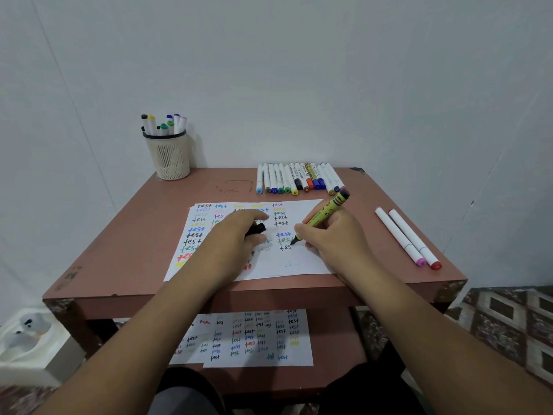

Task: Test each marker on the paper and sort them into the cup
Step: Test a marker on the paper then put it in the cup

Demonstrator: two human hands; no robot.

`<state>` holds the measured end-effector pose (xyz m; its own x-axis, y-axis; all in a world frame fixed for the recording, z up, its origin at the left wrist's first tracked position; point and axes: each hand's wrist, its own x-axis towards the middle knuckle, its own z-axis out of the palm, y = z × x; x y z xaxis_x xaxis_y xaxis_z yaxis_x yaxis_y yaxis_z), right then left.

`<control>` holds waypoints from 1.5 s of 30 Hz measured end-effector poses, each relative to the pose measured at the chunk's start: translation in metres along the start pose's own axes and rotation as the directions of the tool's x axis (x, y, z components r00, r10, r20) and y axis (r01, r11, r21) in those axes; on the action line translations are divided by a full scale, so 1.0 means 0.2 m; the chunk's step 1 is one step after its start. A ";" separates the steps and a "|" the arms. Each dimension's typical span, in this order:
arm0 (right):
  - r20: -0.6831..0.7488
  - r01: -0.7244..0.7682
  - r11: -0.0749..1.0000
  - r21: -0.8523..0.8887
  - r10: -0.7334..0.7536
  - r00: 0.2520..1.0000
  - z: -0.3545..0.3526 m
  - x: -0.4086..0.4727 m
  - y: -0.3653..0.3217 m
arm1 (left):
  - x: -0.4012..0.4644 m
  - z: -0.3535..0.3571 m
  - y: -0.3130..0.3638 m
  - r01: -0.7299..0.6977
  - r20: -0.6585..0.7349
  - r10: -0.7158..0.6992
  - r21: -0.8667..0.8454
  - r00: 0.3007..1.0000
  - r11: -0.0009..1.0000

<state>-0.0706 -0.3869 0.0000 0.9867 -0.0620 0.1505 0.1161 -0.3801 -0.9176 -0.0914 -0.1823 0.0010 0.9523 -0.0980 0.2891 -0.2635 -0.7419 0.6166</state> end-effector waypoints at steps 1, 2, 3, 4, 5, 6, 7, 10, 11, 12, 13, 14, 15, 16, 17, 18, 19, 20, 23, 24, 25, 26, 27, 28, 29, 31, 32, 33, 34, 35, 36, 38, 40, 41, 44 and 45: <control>-0.008 0.004 1.000 -0.013 -0.004 1.000 0.00 0.00 0.00 | 0.00 0.00 0.00 0.023 -0.007 -0.023 -0.006 1.000 1.000; -0.012 0.010 0.999 -0.037 -0.010 1.000 0.00 0.00 0.00 | 0.00 0.00 0.00 0.032 -0.012 -0.032 -0.010 0.999 0.999; -0.013 0.014 0.998 -0.057 -0.015 1.000 0.00 0.00 0.00 | 0.00 0.01 0.01 0.031 -0.017 -0.031 -0.012 0.999 0.999; -0.011 0.016 0.998 -0.067 -0.017 1.000 0.00 -0.01 -0.01 | 0.00 0.01 0.00 0.027 -0.019 -0.027 -0.014 0.999 1.000; -0.007 0.017 0.998 -0.067 -0.018 1.000 -0.01 0.00 -0.01 | 0.00 0.01 0.01 0.021 -0.020 -0.021 -0.013 1.000 1.000; -0.002 0.016 0.998 -0.061 -0.016 1.000 -0.01 -0.01 -0.01 | 0.00 0.01 0.01 0.011 -0.019 -0.012 -0.009 1.000 1.000; 0.001 0.011 0.999 -0.050 -0.011 1.000 -0.01 -0.01 -0.01 | 0.00 0.00 0.00 0.000 -0.017 0.000 -0.004 1.000 1.000; 0.005 -0.004 1.000 -0.022 0.004 1.000 0.00 0.00 0.00 | 0.00 0.00 0.00 -0.033 -0.007 0.033 0.000 0.999 0.999; 0.007 0.000 1.000 -0.022 0.000 1.000 0.00 0.00 0.00 | 0.00 0.00 -0.01 -0.047 -0.007 0.048 0.007 0.999 0.999; 0.005 0.005 1.000 -0.025 -0.005 1.000 0.01 0.00 0.00 | 0.00 0.00 -0.01 -0.060 -0.007 0.060 0.018 0.998 0.998; -0.001 0.010 1.000 -0.030 -0.010 1.000 0.01 0.00 0.01 | 0.00 0.00 -0.01 -0.071 -0.007 0.071 0.030 0.997 0.997; -0.006 0.015 0.999 -0.032 -0.015 1.000 0.00 0.00 0.01 | 0.00 0.00 -0.01 -0.078 -0.009 0.078 0.034 0.997 0.996; -0.005 0.019 1.000 -0.019 -0.019 1.000 -0.01 0.00 0.01 | 0.00 0.00 -0.01 -0.078 -0.012 0.078 0.030 0.997 0.997; -0.001 0.028 0.999 0.027 -0.028 1.000 -0.01 0.00 0.01 | 0.00 0.00 -0.01 -0.074 -0.014 0.075 0.021 0.997 0.997; 0.006 0.045 0.993 0.106 -0.046 0.999 -0.02 0.00 0.01 | -0.01 0.00 0.00 -0.069 -0.016 0.069 0.013 0.997 0.998; 0.015 0.067 0.977 0.202 -0.072 0.997 -0.02 -0.01 0.01 | -0.01 0.00 0.00 -0.064 -0.017 0.064 0.006 0.998 0.998; 0.025 0.093 0.954 0.286 -0.104 0.994 -0.03 -0.02 0.00 | -0.01 0.00 0.00 -0.058 -0.018 0.058 0.001 0.998 0.998; 0.036 0.121 0.932 0.341 -0.141 0.989 -0.03 -0.02 -0.01 | -0.01 -0.01 0.00 -0.051 -0.022 0.051 -0.002 0.998 0.999; 0.069 0.168 0.908 0.384 -0.209 0.975 -0.02 -0.04 -0.01 | 0.00 -0.01 0.00 -0.047 -0.031 0.047 -0.008 0.998 0.999; 0.077 0.167 0.898 0.407 -0.216 0.973 -0.01 -0.04 -0.01 | 0.00 -0.01 0.00 -0.049 -0.032 0.049 -0.013 0.998 0.999; 0.087 0.160 0.883 0.441 -0.219 0.972 -0.01 -0.04 -0.02 | 0.00 -0.01 0.00 -0.052 -0.032 0.051 -0.018 0.998 0.998; 0.100 0.147 0.867 0.475 -0.219 0.971 -0.02 -0.05 -0.02 | -0.01 -0.01 0.00 -0.054 -0.032 0.053 -0.024 0.998 0.998; 0.111 0.135 0.859 0.493 -0.216 0.970 -0.02 -0.06 -0.03 | -0.01 -0.01 0.00 -0.056 -0.032 0.055 -0.030 0.998 0.998; 0.121 0.127 0.859 0.495 -0.213 0.969 -0.02 -0.06 -0.03 | -0.01 -0.01 -0.01 -0.059 -0.031 0.058 -0.035 0.998 0.998; 0.128 0.130 0.864 0.486 -0.218 0.968 -0.02 -0.06 -0.03 | -0.01 -0.01 -0.01 -0.066 -0.030 0.065 -0.038 0.997 0.997; 0.139 0.153 0.883 0.444 -0.236 0.962 -0.02 -0.06 -0.03 | -0.01 -0.01 0.00 -0.094 -0.025 0.093 -0.041 0.995 0.995; 0.146 0.173 0.900 0.401 -0.250 0.957 -0.02 -0.06 -0.03 | -0.02 -0.01 0.00 -0.112 -0.018 0.111 -0.046 0.994 0.993; 0.156 0.195 0.915 0.352 -0.263 0.952 -0.02 -0.06 -0.03 | -0.02 -0.01 0.00 -0.127 -0.007 0.127 -0.055 0.992 0.990; 0.165 0.207 0.926 0.315 -0.269 0.949 -0.02 -0.06 -0.03 | -0.02 -0.01 0.00 -0.139 0.005 0.139 -0.062 0.990 0.988; 0.173 0.207 0.930 0.305 -0.268 0.948 -0.02 -0.06 -0.03 | -0.03 -0.01 -0.01 -0.144 0.013 0.146 -0.068 0.989 0.987; 0.184 0.197 0.929 0.314 -0.263 0.947 -0.02 -0.06 -0.04 | -0.03 -0.01 -0.01 -0.142 0.017 0.144 -0.076 0.989 0.987; 0.212 0.178 0.924 0.338 -0.259 0.942 -0.02 -0.06 -0.04 | -0.03 -0.02 -0.01 -0.130 0.006 0.131 -0.097 0.991 0.987; 0.223 0.173 0.922 0.347 -0.260 0.940 -0.01 -0.06 -0.04 | -0.03 -0.01 -0.01 -0.136 -0.008 0.136 -0.091 0.991 0.987; 0.226 0.172 0.922 0.346 -0.259 0.939 -0.01 -0.06 -0.04 | -0.02 -0.01 -0.02 -0.144 -0.010 0.144 -0.077 0.990 0.987; 0.254 0.156 0.927 0.340 -0.250 0.934 -0.01 -0.06 -0.05 | -0.02 -0.01 -0.02 -0.166 -0.020 0.165 -0.051 0.986 0.985; 0.261 0.151 0.929 0.338 -0.246 0.933 -0.01 -0.06 -0.05 | -0.03 -0.01 -0.03 -0.176 -0.028 0.175 -0.044 0.984 0.983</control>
<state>-0.0839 -0.3832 0.0079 0.9222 0.2762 0.2708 0.2954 -0.0510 -0.9540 -0.0955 -0.1762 -0.0021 0.8868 -0.2073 0.4130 -0.4334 -0.6830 0.5879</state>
